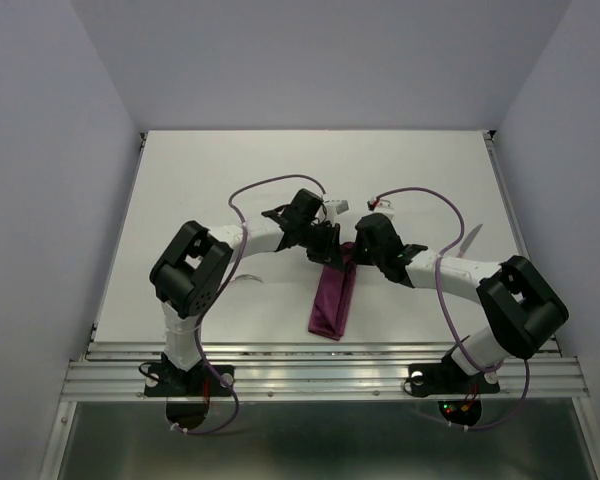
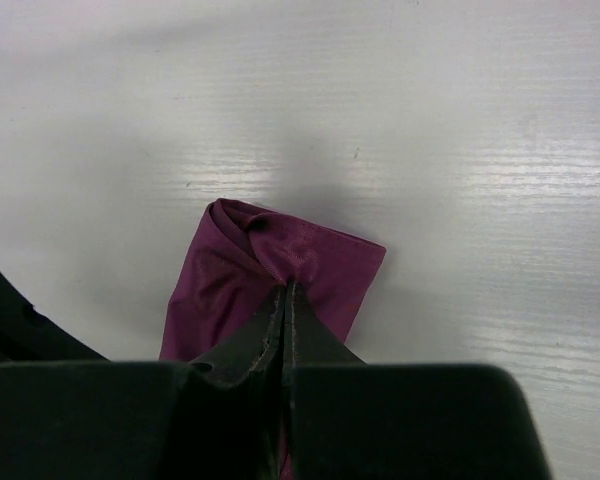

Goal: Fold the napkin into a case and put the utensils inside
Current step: Stuff the top corner of the smaller-rectangle-folded napkin into the folded napkin.

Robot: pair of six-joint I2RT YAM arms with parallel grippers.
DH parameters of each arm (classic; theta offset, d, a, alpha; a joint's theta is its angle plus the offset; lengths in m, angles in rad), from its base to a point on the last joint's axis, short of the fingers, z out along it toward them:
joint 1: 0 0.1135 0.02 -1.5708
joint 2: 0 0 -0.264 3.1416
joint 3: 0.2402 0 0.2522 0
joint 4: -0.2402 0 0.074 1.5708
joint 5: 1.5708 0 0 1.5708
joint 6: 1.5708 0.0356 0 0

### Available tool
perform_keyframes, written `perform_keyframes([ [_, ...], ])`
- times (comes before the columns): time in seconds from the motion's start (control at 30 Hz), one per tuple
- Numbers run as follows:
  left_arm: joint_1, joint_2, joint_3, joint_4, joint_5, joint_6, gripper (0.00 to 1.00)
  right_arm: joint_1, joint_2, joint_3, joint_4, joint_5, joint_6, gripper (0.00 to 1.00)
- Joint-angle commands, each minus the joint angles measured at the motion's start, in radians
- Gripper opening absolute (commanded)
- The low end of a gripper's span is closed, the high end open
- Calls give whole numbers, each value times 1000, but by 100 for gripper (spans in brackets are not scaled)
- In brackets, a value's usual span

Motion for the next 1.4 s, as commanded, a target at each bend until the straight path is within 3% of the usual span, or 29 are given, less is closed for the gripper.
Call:
perform_keyframes([
  [0.0,13,-49,27,-3,-2,26,0,3,-36,3,41,5,4,1],
  [0.97,6,167,107,139,71,-47,0,3,-5,14,45,-16,11,1],
  [1.37,5,160,90,190,104,-72,0,3,65,27,27,-12,-1,2],
])
